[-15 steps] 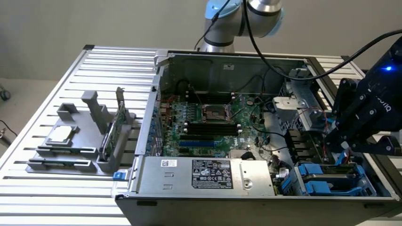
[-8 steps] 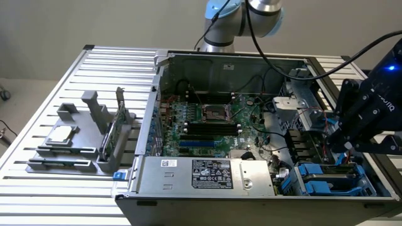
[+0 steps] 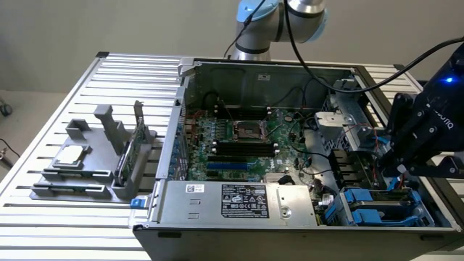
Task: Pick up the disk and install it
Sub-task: 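Insert the second disk wire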
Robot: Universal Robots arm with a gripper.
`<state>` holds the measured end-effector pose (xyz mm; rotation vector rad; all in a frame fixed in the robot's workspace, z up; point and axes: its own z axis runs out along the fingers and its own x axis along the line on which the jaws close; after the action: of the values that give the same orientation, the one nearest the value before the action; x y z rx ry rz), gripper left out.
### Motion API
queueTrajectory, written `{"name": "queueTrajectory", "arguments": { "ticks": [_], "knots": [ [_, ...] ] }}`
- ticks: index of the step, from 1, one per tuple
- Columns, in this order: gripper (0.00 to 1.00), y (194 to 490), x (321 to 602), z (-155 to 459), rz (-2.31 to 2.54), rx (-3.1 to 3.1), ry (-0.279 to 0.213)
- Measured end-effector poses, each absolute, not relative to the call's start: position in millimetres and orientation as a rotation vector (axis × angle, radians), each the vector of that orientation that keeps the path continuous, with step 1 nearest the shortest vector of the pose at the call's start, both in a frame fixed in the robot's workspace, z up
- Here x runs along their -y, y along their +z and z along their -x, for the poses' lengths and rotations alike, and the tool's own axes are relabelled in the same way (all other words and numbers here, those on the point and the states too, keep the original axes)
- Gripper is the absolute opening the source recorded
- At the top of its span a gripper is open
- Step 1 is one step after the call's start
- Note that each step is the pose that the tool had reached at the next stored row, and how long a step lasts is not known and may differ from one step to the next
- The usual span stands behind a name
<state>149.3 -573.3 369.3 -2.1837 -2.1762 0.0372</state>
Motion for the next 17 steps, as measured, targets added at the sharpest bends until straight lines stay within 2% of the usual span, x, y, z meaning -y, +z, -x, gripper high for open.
{"name": "queueTrajectory", "arguments": {
  "ticks": [3,5,17],
  "knots": [
    [0.25,367.8,572.0,-149.9,2.187,2.179,0.043],
    [0.16,367.3,571.1,-150.1,2.188,2.180,0.047],
    [0.16,359.8,571.4,-149.9,2.190,2.182,0.050]
  ]
}}
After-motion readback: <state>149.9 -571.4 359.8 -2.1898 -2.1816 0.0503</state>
